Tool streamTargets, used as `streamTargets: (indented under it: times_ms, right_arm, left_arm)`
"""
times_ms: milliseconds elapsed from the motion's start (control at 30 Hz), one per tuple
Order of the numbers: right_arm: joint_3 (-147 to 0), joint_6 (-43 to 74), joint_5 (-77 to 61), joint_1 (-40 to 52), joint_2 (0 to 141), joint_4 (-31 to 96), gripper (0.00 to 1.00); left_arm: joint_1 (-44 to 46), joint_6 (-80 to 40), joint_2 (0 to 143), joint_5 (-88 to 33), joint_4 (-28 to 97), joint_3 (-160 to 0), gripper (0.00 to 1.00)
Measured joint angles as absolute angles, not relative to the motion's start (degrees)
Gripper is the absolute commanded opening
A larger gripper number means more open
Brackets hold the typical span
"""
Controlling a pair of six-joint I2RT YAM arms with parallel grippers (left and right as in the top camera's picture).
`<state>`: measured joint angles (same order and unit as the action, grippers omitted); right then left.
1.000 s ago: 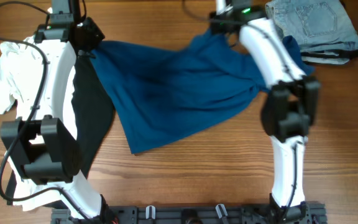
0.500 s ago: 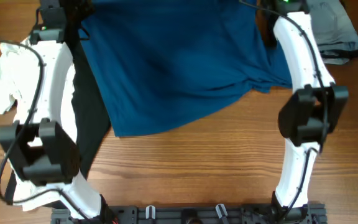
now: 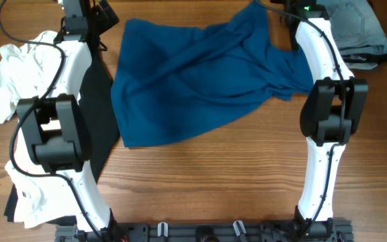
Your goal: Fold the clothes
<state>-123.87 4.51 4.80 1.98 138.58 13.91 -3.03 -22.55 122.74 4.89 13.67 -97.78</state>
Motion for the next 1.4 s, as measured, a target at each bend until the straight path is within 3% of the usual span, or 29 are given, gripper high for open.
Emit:
streamTargets:
  times_ms: [100,300,400,500,667,800,1033,1233,1333,1400]
  right_arm:
    - [-123.61,4.51,4.73,1.83,133.53,25.74,1.00]
    - [-124.16,4.73,0.86,1.83,113.82,51.20,0.99]
    - [-124.22,7.20,-0.45,1.74,108.79,62.37,1.00]
    - [-124.20,11.81,-1.08,0.51,108.03,71.75,0.99]
    - [-121.01,16.58,-1.08,-1.67,107.74,74.89,0.99]
    - [-112.64,17.32,-1.63,-1.72,107.53,68.51,1.00]
    - [-107.81,17.78,-4.32,-1.72,107.55,64.27,1.00]
    - [-107.74,17.78,-5.54,-1.72,107.55,63.18,0.99]
    - [-107.74,17.76,-6.28,-1.72,107.55,62.63,0.99]
    - [-107.74,17.78,-6.46,-1.72,107.55,62.57,1.00]
  left_arm:
    - [-3.03,-21.34,118.04,4.80,20.14,-97.56,1.00]
    - [-1.65,-20.51,96.55,-2.48,52.01,-99.04,1.00]
    - [1.21,-22.02,95.00,-3.40,72.53,-98.32,1.00]
    - [3.88,-27.42,95.00,-3.53,79.99,-94.85,1.00]
    - [11.22,-38.37,94.80,-3.33,70.81,-77.06,0.96]
    - [14.35,-43.51,94.85,-2.28,59.55,-60.77,0.84]
    - [14.55,-39.46,94.87,1.74,51.55,-56.49,0.70]
    - [16.47,-37.01,95.00,2.33,47.27,-53.67,0.46]
    - [16.88,-36.99,95.02,2.33,46.57,-52.18,0.45]
    - [16.88,-38.02,95.02,2.31,46.63,-51.11,0.52]
